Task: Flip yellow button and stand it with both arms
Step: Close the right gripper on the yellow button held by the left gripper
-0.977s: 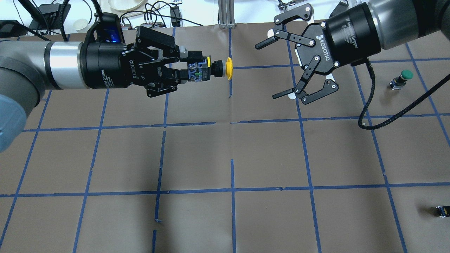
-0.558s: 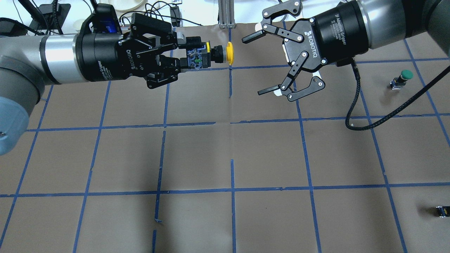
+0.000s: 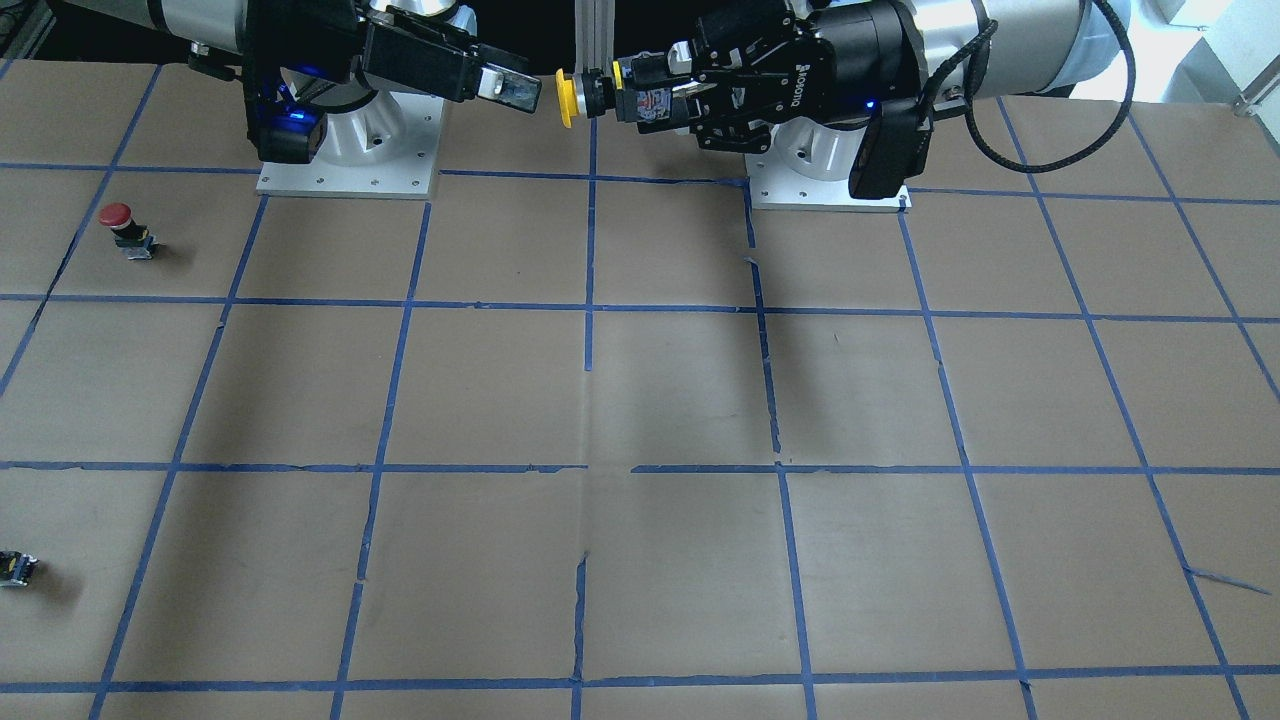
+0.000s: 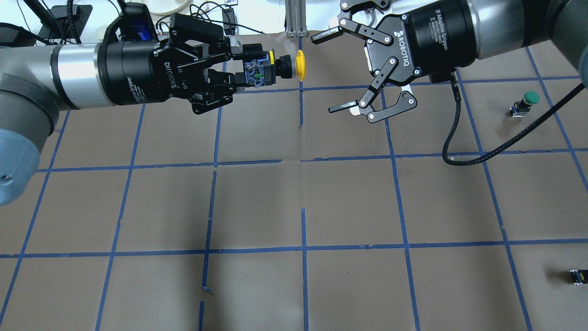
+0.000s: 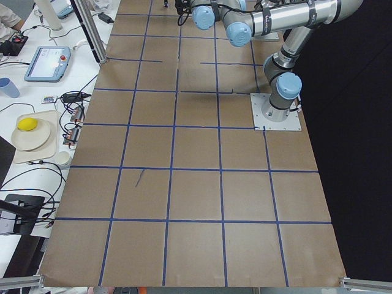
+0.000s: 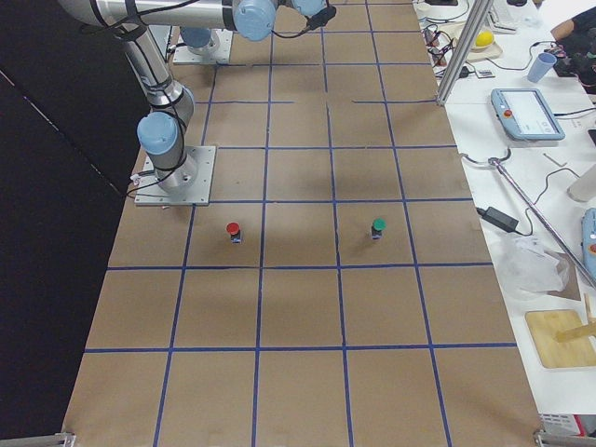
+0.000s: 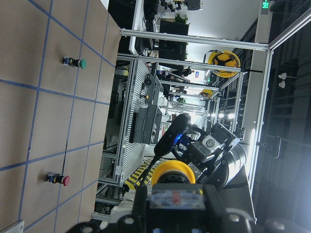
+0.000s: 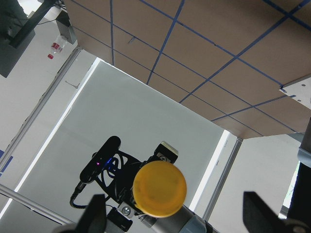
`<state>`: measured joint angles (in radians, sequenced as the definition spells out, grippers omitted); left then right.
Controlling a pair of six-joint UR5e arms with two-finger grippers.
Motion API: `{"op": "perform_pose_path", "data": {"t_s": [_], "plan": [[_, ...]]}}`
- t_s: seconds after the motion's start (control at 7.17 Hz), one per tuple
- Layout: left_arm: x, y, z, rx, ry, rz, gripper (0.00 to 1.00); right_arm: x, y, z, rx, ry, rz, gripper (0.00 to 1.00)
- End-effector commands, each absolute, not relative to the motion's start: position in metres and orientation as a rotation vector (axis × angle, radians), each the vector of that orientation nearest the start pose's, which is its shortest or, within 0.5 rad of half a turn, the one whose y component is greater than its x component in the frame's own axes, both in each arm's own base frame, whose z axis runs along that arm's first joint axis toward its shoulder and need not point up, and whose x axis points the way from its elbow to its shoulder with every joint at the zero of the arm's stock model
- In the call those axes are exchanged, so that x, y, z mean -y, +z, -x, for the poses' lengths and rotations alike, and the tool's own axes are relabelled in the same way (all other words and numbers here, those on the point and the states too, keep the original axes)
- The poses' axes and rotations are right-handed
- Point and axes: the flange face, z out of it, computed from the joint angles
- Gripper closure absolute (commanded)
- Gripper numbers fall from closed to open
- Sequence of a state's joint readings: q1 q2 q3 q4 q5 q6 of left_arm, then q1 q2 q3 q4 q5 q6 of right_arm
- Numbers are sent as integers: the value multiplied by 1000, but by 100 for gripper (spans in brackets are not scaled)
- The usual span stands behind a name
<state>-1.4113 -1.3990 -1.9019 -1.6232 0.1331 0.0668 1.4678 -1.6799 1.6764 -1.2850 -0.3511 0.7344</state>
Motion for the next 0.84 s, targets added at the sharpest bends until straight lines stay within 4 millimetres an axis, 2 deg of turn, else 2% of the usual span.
{"op": "perform_pose_path", "data": {"t_s": [0.0,0.28,0.56,0.7], "plan": [[441,485,164,1683,-13,-238,90,455,522,-187,-1693,710,-965,1],[441,484,164,1683,-16,-240,90,466,510,-201,-1710,736,-950,1],[441,485,164,1667,-14,-241,90,468,517,-203,-1695,736,-985,1],[442,485,164,1666,-14,-242,90,469,516,-203,-1695,738,-986,10]]}}
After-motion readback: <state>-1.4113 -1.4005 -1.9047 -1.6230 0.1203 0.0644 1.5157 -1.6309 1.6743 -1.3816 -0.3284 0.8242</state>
